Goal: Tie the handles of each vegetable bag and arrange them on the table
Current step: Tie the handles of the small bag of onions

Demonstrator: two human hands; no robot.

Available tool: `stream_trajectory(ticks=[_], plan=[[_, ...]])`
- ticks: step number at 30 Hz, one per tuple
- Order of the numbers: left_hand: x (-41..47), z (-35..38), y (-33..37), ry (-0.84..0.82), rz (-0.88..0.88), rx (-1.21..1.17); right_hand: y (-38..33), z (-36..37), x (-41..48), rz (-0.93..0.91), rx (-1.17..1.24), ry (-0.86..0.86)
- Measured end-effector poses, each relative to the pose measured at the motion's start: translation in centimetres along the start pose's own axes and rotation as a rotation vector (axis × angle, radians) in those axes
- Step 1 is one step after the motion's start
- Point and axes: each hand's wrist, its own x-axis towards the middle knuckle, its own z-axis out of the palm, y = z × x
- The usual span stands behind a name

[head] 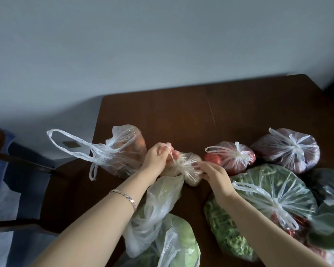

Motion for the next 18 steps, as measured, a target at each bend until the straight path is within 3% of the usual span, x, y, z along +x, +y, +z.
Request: stream_trajectory(ticks=[3, 6, 10, 15, 18], plan=[[-1.9, -0.5, 0.4, -0.248, 0.082, 0.173, -1.1, 0.7, 0.3, 0.002, 0.274, -0.052], [-2.8, -0.5, 0.7, -0.344, 0.091, 0.236, -1.9, 1.1, 0.7, -0.06, 0.209, 0.0], [-3.1, -0.1, 1.3, -0.411, 0.096, 0.208, -2.8, 1.3, 0.9, -0.128, 0.048, 0.064], [-2.4, -0.1, 1.0, -0.354, 0.037, 0.3, -0.3, 0.9, 1.0, -0.1, 0.025, 0.125], [-2.7, 0.0, 0.8, -0.33, 0.018, 0.254, 1.7, 1.3, 0.9, -0.086, -0.198, 0.08]])
